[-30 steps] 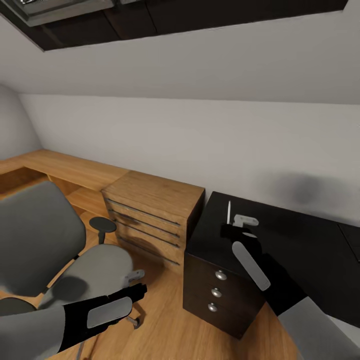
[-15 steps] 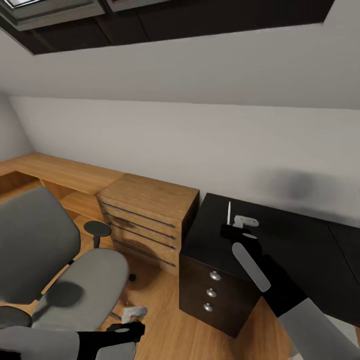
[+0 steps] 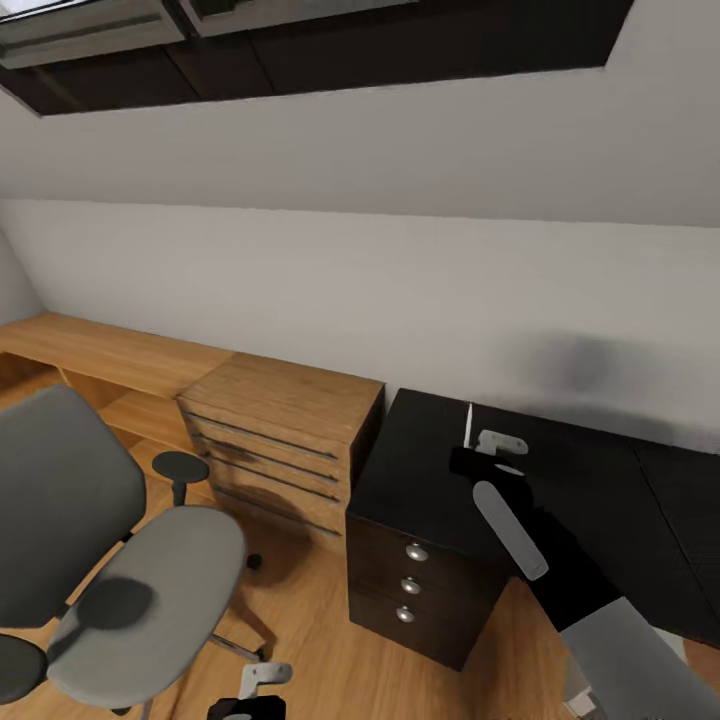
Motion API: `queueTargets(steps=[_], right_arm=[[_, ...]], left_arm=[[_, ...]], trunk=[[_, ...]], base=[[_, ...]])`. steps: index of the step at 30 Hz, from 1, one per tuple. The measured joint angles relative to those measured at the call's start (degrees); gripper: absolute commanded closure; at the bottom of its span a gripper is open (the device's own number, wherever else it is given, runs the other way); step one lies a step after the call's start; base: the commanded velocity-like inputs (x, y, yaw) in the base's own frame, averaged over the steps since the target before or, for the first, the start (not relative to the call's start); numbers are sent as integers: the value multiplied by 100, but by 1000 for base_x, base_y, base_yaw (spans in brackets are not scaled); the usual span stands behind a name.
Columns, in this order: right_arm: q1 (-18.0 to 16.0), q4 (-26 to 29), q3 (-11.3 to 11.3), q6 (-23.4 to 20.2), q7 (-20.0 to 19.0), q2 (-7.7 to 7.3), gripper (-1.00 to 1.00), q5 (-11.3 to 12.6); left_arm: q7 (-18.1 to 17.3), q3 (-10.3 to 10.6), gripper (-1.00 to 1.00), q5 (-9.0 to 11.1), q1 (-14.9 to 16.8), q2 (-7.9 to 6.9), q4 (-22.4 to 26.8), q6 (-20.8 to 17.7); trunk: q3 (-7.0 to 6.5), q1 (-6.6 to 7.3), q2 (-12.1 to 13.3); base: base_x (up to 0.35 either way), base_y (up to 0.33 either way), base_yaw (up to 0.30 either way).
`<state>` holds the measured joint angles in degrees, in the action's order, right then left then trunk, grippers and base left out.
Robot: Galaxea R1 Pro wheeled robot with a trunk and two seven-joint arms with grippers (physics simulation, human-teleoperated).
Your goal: In the bedroom, organize the workspace by keeping the computer under the desk, ensuring the monitor is on the desk, placing the keyboard on the desk next to the monitor, placing the mouse on the desk next to the keyboard, moving the folder from the swivel chair onto the desk next to the mouse, stacking the notebook on top of the folder with the pen on top of the notebook, and positioning the swivel chair next to the desk.
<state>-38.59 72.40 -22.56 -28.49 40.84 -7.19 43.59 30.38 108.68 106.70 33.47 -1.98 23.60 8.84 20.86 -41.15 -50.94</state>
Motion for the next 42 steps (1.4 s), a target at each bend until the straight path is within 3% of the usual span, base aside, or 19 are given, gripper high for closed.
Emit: queueTargets(steps=[3,14,16,18,22,33,36,42], right_arm=[[3,-68,122,7,-9,4,100,1],[8,-301,469,94,-10,28,100,2],[8,-377,779,74,-7,28,100,0],[7,-435,1258,52,-2,29,100,-4],[8,-598,1629,52,2,38,100,3],[5,-680,1837,36,10,-6,100,-10],[-1,-680,1978,3,7,-230,100,-19],[4,-774,2079,6,-21,-426,100,-26]], left_arm=[[-118,0,-100,-1,-30,19,-155,1],[-167,-3,-100,4,-77,29,-229,44],[-166,-4,-100,10,-79,28,-230,48],[-166,-2,-100,58,-79,27,-230,49],[-165,-1,-100,151,-79,27,-230,50],[-165,-8,-100,165,-79,15,-241,50],[-165,-9,-100,166,-79,11,-247,50],[-166,-9,-100,167,-79,3,-276,50]], trunk=[[-61,66,121],[-86,67,122],[-87,67,122],[-88,67,122],[-88,66,122],[-88,67,122],[-88,67,122],[-88,67,122]], base=[[0,0,-270],[0,0,-284],[0,0,-297],[0,0,-299],[0,0,-299],[0,0,-300],[0,0,-300],[0,0,-300]])
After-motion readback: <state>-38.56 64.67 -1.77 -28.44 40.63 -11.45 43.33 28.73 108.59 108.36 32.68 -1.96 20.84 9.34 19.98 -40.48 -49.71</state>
